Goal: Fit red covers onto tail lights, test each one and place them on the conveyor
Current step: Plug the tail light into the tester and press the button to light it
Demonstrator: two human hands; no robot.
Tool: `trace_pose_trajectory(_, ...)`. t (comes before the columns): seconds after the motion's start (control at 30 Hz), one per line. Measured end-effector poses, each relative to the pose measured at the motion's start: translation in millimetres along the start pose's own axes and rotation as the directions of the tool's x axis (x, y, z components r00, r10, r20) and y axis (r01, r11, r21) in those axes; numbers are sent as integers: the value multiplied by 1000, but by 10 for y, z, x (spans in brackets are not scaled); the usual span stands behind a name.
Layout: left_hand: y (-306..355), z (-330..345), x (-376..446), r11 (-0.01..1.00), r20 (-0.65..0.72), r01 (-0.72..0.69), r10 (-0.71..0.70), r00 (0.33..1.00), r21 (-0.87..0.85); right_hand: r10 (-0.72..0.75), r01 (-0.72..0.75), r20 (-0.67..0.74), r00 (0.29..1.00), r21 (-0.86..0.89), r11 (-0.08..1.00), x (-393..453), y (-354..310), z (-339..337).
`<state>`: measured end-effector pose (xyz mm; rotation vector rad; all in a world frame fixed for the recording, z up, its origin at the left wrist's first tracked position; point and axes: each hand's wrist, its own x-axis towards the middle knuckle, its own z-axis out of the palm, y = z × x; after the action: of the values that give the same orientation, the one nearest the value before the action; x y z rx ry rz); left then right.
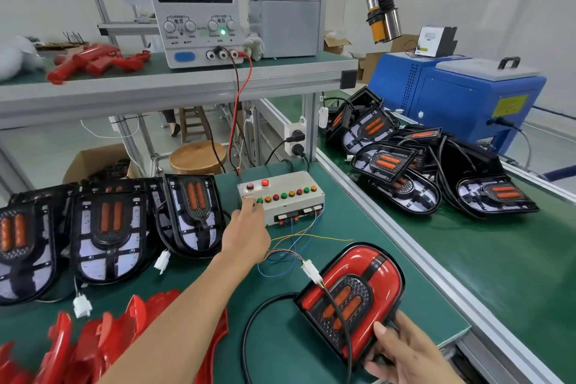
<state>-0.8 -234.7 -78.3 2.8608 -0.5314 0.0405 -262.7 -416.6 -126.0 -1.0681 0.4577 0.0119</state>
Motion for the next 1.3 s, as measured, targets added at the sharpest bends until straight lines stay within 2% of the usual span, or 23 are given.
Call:
trace_pose_trajectory(0.7,82,-55,150,996,50,-8,3,999,86,-56,58,15,998,-105,993,-14,0,-9)
trace_pose_trajectory(1.3,59,4,156,993,92,-19,8,996,119,-25,26,34,999,-25,999,10,28,-59)
